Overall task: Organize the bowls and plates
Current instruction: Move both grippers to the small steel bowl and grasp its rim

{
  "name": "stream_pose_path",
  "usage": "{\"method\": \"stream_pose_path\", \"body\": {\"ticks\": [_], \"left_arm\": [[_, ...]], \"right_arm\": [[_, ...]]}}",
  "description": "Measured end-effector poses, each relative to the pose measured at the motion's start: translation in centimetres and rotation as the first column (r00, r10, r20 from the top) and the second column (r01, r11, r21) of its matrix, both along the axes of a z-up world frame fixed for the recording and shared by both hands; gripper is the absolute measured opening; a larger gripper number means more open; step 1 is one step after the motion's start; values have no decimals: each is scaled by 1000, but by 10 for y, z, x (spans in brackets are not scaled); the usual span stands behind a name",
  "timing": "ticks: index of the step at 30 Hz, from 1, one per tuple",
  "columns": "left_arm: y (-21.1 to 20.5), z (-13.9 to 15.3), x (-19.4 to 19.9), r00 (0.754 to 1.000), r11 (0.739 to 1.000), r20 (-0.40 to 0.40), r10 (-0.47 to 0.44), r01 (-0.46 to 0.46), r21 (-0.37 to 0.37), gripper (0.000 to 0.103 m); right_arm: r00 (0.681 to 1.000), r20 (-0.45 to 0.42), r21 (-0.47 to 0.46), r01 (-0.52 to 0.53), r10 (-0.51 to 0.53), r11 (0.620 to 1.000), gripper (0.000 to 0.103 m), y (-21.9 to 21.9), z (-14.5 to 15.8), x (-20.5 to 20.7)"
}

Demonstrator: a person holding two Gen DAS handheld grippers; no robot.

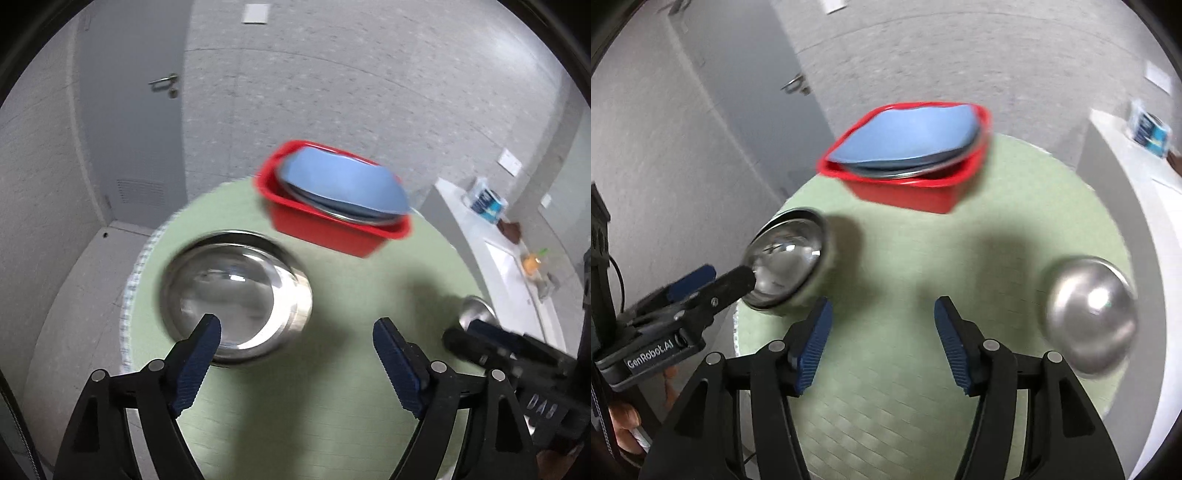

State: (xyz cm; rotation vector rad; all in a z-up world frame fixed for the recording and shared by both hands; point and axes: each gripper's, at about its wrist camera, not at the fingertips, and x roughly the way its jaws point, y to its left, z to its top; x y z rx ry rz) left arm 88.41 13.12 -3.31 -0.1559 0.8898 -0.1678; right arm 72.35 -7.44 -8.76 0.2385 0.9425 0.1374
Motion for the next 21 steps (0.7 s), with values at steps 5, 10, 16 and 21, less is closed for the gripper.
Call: {"method": "stream_pose_path", "body": {"ticks": [5,10,16,21], "left_arm": [[-61,-9,6,999,999,-14,-38,38,-1,86],[-118,-26,35,997,998,-62,-43,41,-38,86],[-176,-56,67,990,999,-135,-33,30,-18,86],[-211,-86,86,978,1000,-210,-7,11,20,84]], "right_arm": [[996,18,-9,82,-82,997,61,-69,3,-8],[996,-10,-40,86,-87,996,61,-133,-6,1],[996,-71,-82,55,-60,995,61,-188,-29,21],[988,-153,-51,-18,10,999,61,-206,-63,27]]}}
